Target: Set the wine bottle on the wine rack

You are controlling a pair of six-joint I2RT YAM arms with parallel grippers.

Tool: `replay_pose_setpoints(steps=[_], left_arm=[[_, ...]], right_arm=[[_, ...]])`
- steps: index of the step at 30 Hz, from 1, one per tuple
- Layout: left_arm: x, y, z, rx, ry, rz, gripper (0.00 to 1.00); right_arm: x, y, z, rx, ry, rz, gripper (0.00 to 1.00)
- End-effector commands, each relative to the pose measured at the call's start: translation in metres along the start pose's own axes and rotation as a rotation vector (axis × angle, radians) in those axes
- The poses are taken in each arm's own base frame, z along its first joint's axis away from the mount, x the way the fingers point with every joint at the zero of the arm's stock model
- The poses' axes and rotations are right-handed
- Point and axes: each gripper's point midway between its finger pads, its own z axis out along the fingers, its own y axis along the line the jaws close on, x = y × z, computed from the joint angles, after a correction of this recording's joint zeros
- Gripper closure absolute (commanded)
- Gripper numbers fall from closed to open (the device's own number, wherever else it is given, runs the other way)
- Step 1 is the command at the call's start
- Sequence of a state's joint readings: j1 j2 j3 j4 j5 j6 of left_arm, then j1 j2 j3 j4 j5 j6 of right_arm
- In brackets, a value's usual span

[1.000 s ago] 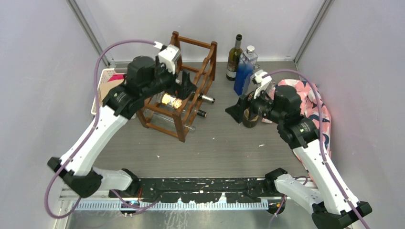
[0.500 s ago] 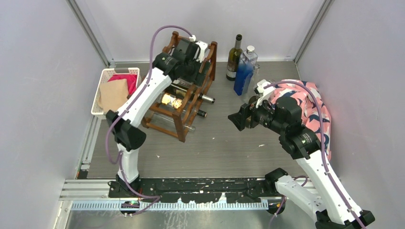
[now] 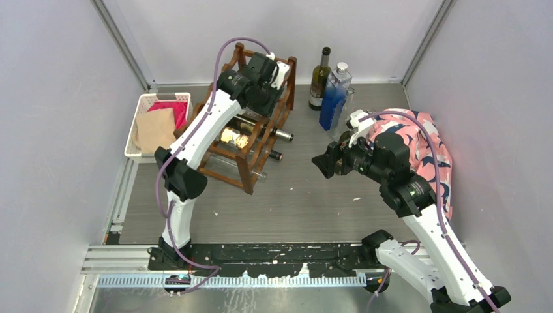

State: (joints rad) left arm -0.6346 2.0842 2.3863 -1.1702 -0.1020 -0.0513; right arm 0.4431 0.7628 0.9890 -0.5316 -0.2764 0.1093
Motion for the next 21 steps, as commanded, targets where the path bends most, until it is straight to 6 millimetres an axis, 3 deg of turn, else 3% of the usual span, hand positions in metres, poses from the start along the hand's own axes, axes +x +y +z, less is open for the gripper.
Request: replay_pose_setpoints(steps=[1, 6, 12, 21], left_arm=[[-0.010, -0.010, -0.016, 0.063, -0.038, 0.022, 0.68], [-0.007, -0.016, -0.018, 0.099, -0.034, 0.031, 0.79], [-0.003, -0.026, -0.025, 0.162, -0.031, 0.045, 1.00], [0.005, -0.030, -0.057, 0.216, -0.073, 0.085, 1.00]], right_arm=[[-0.018, 0.002, -0.004, 0.003, -0.070, -0.009, 0.14], [-0.018, 0.001, -0.006, 0.011, -0.073, -0.011, 0.13], [-0.018, 0.001, -0.007, 0.015, -0.074, -0.015, 0.13], [-0.018, -0.001, -0.009, 0.026, -0.076, -0.018, 0.13]])
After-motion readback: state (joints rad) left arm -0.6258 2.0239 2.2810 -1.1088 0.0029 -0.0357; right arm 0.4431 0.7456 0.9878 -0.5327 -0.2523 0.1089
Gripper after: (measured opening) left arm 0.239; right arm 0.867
